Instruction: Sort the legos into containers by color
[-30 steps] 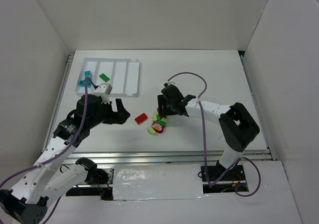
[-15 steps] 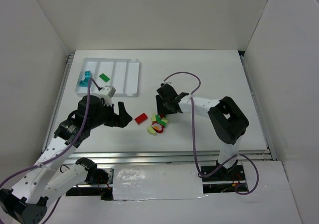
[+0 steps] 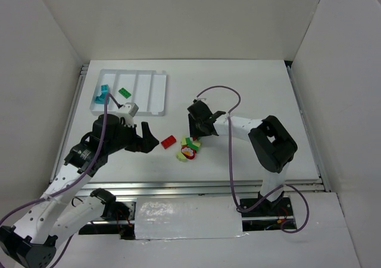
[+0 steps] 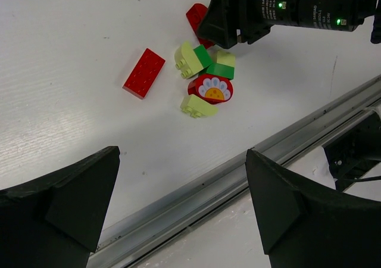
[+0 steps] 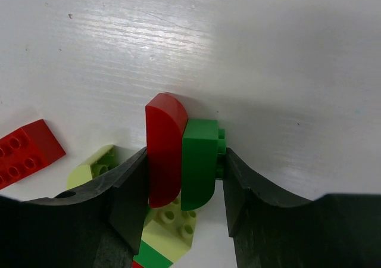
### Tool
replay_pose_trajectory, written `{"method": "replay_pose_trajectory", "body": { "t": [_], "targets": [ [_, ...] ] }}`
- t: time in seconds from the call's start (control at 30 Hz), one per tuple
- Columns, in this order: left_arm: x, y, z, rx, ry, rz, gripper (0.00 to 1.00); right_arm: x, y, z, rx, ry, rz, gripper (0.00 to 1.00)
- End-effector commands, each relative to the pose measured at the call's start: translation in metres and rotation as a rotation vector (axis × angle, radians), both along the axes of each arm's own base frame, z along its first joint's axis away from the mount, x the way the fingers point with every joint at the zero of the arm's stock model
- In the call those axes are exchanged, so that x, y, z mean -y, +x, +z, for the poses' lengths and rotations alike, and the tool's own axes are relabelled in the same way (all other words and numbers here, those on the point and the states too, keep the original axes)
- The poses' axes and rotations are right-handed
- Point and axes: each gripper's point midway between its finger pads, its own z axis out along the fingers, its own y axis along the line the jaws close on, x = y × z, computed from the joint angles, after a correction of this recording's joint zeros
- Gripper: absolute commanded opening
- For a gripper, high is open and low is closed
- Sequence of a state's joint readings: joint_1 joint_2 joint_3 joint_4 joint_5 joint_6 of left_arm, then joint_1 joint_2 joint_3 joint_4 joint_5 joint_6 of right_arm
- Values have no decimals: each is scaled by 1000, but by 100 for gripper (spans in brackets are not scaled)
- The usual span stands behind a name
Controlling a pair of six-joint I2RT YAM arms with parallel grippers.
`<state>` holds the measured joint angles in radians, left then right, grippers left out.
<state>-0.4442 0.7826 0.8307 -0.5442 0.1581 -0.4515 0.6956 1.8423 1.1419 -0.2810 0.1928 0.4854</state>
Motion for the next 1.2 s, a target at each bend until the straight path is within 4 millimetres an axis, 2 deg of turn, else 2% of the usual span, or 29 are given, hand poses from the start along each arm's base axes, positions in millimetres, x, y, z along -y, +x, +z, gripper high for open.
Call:
{"method": "replay_pose_trajectory", "body": {
  "t": [0.0,0.03,0.1,0.13,0.2,0.23,0.3,0.33,0.37,0.4,0.47,0.53,0.6,0.7,0.9,1.0,1.07,1.17],
  "targets": [
    [12,11,18,52,-88,6,99,10,14,36,118,21,-62,0],
    [16,12,16,21,-142,40,99,11,15,54,158,47,-68,0],
    [23,17,19,4,-213,63,100,14,11,66,197,66,-68,0],
    [33,20,28,-3,-300,62,99,13,8,86,243,99,-66,0],
    [43,25,34,-20,-377,63,100,14,-3,97,279,119,-34,0],
    [52,30,48,-7,-458,55,100,7,-14,119,321,167,4,0],
    [67,29,55,-37,-536,1,100,-4,-34,127,349,208,102,0],
    [76,34,65,-42,-604,-13,99,-13,-55,138,377,242,161,0],
    [82,32,67,-61,-633,-42,100,-20,-64,149,411,280,193,0],
    [86,32,69,-70,-653,-50,100,-23,-76,169,458,329,232,0],
    [97,33,72,-89,-682,-65,99,-34,-100,177,476,397,309,0],
    [109,28,75,-99,-680,-99,98,-36,-114,194,510,471,331,0],
    [122,20,79,-100,-678,-146,97,-33,-118,206,526,498,331,0],
    [134,15,72,-119,-662,-159,96,-34,-125,218,541,526,360,0],
    [141,16,61,-138,-651,-159,91,-33,-131,235,560,567,364,0],
    [146,18,56,-148,-634,-175,81,-33,-132,239,566,573,365,0],
    [148,19,54,-150,-627,-176,67,-34,-134,239,561,581,371,0],
    [152,20,52,-153,-619,-189,37,-37,-135,237,547,584,373,0]
  ]
}}
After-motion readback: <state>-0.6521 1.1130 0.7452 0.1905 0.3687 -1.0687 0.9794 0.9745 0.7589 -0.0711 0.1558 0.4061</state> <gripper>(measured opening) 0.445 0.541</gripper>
